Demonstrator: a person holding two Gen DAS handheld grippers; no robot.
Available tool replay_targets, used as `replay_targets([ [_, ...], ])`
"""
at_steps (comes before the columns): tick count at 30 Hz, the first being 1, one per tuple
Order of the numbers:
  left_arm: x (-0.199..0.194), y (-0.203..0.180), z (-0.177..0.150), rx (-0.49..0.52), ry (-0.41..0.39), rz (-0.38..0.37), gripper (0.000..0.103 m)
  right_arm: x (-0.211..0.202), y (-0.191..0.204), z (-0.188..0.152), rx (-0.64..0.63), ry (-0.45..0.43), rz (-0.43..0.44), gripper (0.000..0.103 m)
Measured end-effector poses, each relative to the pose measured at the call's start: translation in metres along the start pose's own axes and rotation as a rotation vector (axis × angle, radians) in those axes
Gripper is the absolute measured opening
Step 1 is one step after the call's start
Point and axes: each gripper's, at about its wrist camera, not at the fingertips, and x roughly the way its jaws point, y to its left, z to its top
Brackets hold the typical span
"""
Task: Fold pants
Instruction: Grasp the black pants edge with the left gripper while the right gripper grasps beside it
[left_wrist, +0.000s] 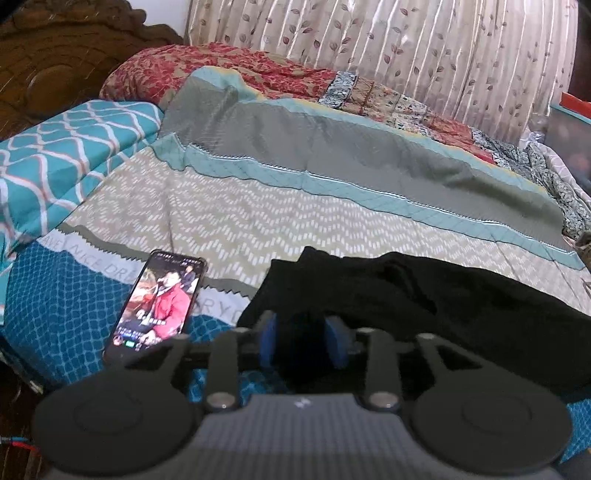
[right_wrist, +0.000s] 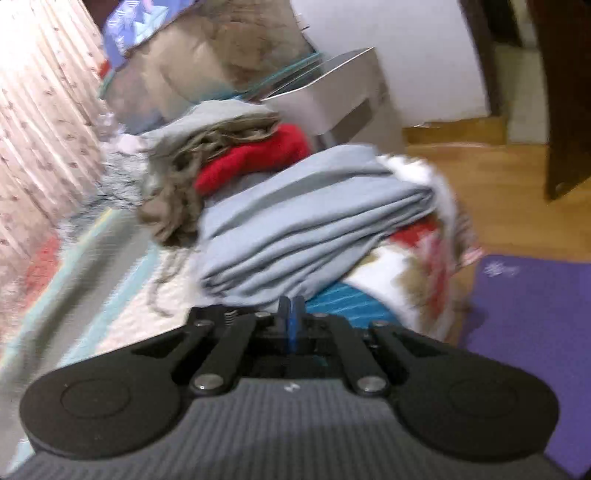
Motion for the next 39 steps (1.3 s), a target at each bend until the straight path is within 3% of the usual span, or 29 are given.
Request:
replay_targets([
  [4, -0.014, 0.025, 0.005, -0.115, -0.036, -0.041, 0.041, -0.018, 0.012, -0.008, -0.091, -0.009, 0.050, 0.010],
  [7, -0.013, 0.048, 0.013, -0.235, -0.026, -0.073, 0.042, -0.019, 0.032, -0.021, -0.125, 0.062, 0.147, 0.015],
  [10, -0.007, 0.064, 0.015, -0.368, 0.011, -0.150, 0.041, -0.020, 0.070, -0.043, -0.201, 0.141, 0.279, 0.016],
  [12, -0.003, 0.070, 0.013, -0.421, 0.030, -0.187, 0.041, -0.025, 0.109, -0.065, -0.304, 0.213, 0.415, 0.023],
  [14, 0.000, 0.074, 0.009, -0.445, 0.036, -0.195, 0.042, -0.041, 0.159, -0.092, -0.457, 0.273, 0.565, 0.042],
  [18, -0.003, 0.088, 0.003, -0.487, 0.011, -0.186, 0.041, -0.099, 0.264, -0.158, -0.850, 0.338, 0.887, 0.048],
  [23, -0.019, 0.115, -0.005, -0.535, -0.046, -0.167, 0.041, -0.188, 0.364, -0.244, -1.290, 0.347, 1.321, 0.070],
  [26, -0.030, 0.122, -0.009, -0.508, -0.067, -0.145, 0.041, -0.215, 0.406, -0.294, -1.491, 0.363, 1.472, 0.077],
  [28, -0.035, 0.126, -0.012, -0.484, -0.077, -0.139, 0.042, -0.220, 0.427, -0.329, -1.609, 0.358, 1.477, 0.077],
  [31, -0.037, 0.130, -0.017, -0.467, -0.072, -0.150, 0.042, -0.194, 0.451, -0.372, -1.729, 0.403, 1.329, 0.072],
  [32, -0.036, 0.131, -0.019, -0.466, -0.068, -0.158, 0.042, -0.183, 0.459, -0.381, -1.742, 0.445, 1.271, 0.053],
  [33, -0.034, 0.131, -0.020, -0.465, -0.062, -0.168, 0.042, -0.170, 0.462, -0.384, -1.732, 0.491, 1.234, 0.041],
  [34, -0.031, 0.131, -0.020, -0.464, -0.056, -0.178, 0.042, -0.161, 0.466, -0.383, -1.689, 0.516, 1.200, 0.021],
  [36, -0.025, 0.129, -0.020, -0.464, -0.048, -0.198, 0.042, -0.150, 0.474, -0.362, -1.524, 0.474, 1.157, 0.018],
  [39, -0.009, 0.123, -0.015, -0.472, -0.027, -0.266, 0.042, -0.148, 0.480, -0.323, -1.339, 0.331, 1.118, 0.017],
])
